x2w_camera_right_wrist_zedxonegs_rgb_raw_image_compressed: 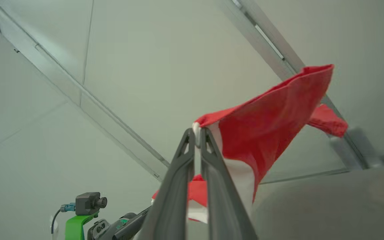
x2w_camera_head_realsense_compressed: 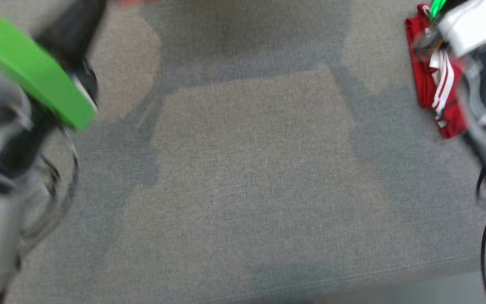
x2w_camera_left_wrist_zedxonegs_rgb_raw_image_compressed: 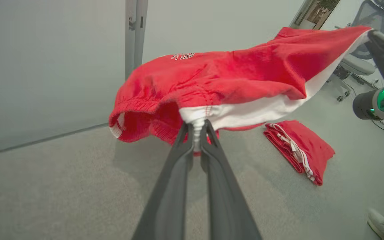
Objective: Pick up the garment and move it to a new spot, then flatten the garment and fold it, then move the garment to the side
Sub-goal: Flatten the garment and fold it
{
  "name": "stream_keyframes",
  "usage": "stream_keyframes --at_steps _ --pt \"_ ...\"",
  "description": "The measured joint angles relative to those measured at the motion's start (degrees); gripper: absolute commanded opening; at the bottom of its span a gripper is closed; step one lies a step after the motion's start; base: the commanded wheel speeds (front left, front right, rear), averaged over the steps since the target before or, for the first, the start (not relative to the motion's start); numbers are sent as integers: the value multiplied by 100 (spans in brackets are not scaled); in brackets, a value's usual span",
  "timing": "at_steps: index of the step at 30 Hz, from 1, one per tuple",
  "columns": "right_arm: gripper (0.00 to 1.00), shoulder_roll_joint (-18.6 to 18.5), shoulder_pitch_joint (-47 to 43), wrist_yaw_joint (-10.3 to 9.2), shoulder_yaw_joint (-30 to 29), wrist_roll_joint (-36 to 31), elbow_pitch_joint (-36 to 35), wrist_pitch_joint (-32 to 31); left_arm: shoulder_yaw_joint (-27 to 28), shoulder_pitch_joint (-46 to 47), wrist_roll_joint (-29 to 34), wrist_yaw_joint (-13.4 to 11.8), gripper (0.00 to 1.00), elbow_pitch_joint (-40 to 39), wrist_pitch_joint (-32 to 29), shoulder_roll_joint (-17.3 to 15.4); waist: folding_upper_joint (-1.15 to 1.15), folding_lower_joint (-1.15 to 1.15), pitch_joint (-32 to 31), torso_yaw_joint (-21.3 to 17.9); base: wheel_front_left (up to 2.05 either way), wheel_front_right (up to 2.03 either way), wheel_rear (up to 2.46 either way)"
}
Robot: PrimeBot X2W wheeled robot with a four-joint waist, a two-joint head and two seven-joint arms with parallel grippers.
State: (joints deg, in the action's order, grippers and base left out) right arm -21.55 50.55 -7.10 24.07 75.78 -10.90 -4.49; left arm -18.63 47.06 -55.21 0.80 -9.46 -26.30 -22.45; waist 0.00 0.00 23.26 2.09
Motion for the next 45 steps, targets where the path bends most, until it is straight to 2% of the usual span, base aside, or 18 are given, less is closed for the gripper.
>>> stream_keyframes --at_steps 2,5,9,11,17,21,24,31,37,45 --pt "0 38 -808 0 145 59 175 88 -103 -861 0 49 0 326 241 49 0 0 147 -13 0 0 0" --pt "0 116 -2042 0 271 92 698 372 -372 -2067 219 255 0 876 602 33 0 0 318 -42 0 0 0" --pt "0 201 -3042 123 521 58 1217 677 -321 -2895 287 342 0 1328 1171 62 0 0 373 -131 0 0 0" --pt "0 199 -3190 277 605 31 1337 736 -183 -2979 209 363 0 1425 1435 199 0 0 328 -166 0 0 0" --pt "0 153 -3261 571 417 51 1564 1013 -276 -3103 185 490 0 1510 1838 350 0 0 98 -192 0 0 0" --pt "0 -71 -3406 778 403 47 1607 1026 -470 -3309 197 541 0 1471 2038 364 0 0 -136 -146 0 0 0" --pt "0 -245 -3550 845 476 21 1586 990 -613 -3544 204 581 0 1397 2087 360 0 0 -283 -115 0 0 0" --pt "0 -542 -4123 896 494 -67 1396 977 -715 -4033 194 583 0 1170 2339 381 0 0 -556 -12 0 0 0" --pt "0 -591 -4513 901 520 -14 1317 1002 -738 -4442 186 583 0 1187 2572 449 0 0 -688 59 0 0 0" --pt "0 -681 -4775 901 545 -12 1311 1026 -823 -4539 229 602 0 1258 2746 467 0 0 -748 56 0 0 0"
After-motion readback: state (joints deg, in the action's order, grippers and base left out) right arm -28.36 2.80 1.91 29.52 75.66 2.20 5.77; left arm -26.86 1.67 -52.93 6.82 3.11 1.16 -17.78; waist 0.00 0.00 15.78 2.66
